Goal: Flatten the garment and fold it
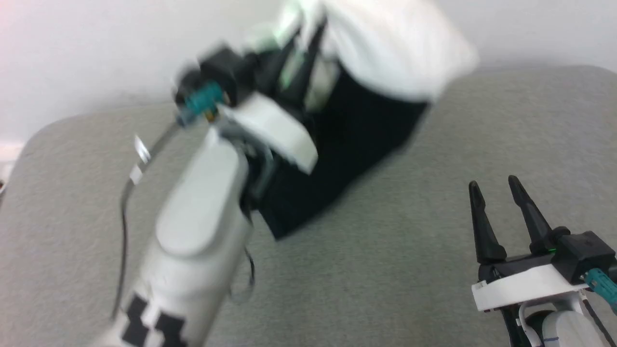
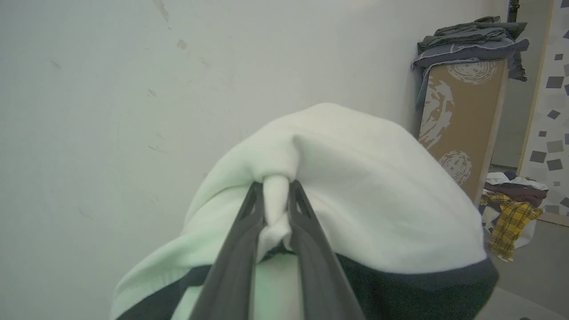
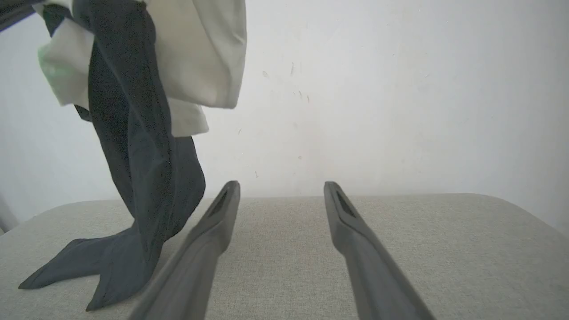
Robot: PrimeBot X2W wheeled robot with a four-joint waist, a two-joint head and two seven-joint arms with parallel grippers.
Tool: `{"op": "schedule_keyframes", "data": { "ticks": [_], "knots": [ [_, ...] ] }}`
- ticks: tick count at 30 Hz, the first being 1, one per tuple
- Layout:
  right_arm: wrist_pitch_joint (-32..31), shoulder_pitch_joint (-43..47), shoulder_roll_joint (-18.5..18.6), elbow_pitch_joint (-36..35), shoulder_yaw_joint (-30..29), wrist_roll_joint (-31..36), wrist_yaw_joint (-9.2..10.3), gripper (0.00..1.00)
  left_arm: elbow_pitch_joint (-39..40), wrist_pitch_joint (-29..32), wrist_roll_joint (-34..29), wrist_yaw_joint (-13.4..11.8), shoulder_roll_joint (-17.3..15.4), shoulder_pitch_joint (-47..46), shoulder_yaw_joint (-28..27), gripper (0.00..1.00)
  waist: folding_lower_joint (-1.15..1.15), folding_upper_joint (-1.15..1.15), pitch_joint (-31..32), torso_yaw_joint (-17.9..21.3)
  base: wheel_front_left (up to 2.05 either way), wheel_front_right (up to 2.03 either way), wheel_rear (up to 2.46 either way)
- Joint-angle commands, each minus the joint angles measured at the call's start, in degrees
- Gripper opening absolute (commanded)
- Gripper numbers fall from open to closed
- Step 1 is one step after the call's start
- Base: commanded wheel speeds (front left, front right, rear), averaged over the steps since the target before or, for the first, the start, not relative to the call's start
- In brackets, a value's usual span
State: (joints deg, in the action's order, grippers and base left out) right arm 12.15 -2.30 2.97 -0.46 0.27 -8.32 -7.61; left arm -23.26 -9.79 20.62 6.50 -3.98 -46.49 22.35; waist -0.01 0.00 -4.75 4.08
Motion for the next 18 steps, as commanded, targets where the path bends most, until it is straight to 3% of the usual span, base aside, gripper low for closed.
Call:
{"op": "schedule_keyframes", "data": {
  "ticks": [1,8,13,14,16,18],
  "knots": [
    [-0.2,0.9,-0.1,-0.5,-0.1,-0.3,0.12,1.00,1.2,0.7,1.8,-0.9,0.3,4.8,0.9,0.00,0.01,0.00,0.3,3.2,0.00,0.00,0.00],
    [-0.7,2.5,-0.1,-1.1,-0.2,-0.4,0.12,1.00,0.0,2.2,6.0,-4.8,0.6,23.1,3.6,0.00,0.01,0.00,-0.9,5.2,0.00,0.00,0.00],
    [-1.0,3.1,-0.1,-1.2,0.3,-0.4,0.12,1.00,-3.1,1.1,6.0,-6.5,-0.4,31.5,4.5,0.00,0.01,0.00,-1.1,4.5,0.00,0.00,0.00],
    [-1.1,3.1,-0.1,-1.3,0.4,-0.3,0.12,1.00,-3.3,0.7,6.2,-6.5,-0.3,32.7,4.7,0.12,0.01,0.00,-1.1,4.2,0.00,0.00,0.00],
    [-1.4,3.2,-0.1,-1.5,0.6,0.0,0.12,1.00,-3.0,-0.7,5.8,-7.0,-0.3,34.0,5.1,1.00,0.01,0.00,-0.8,3.5,0.00,0.00,0.00],
    [-1.7,3.2,-0.1,-1.7,0.9,0.4,0.12,1.00,-1.7,-2.5,5.4,-7.2,-0.1,34.7,5.1,1.00,0.01,0.00,-0.4,2.8,0.00,0.00,0.00]
  ]
}}
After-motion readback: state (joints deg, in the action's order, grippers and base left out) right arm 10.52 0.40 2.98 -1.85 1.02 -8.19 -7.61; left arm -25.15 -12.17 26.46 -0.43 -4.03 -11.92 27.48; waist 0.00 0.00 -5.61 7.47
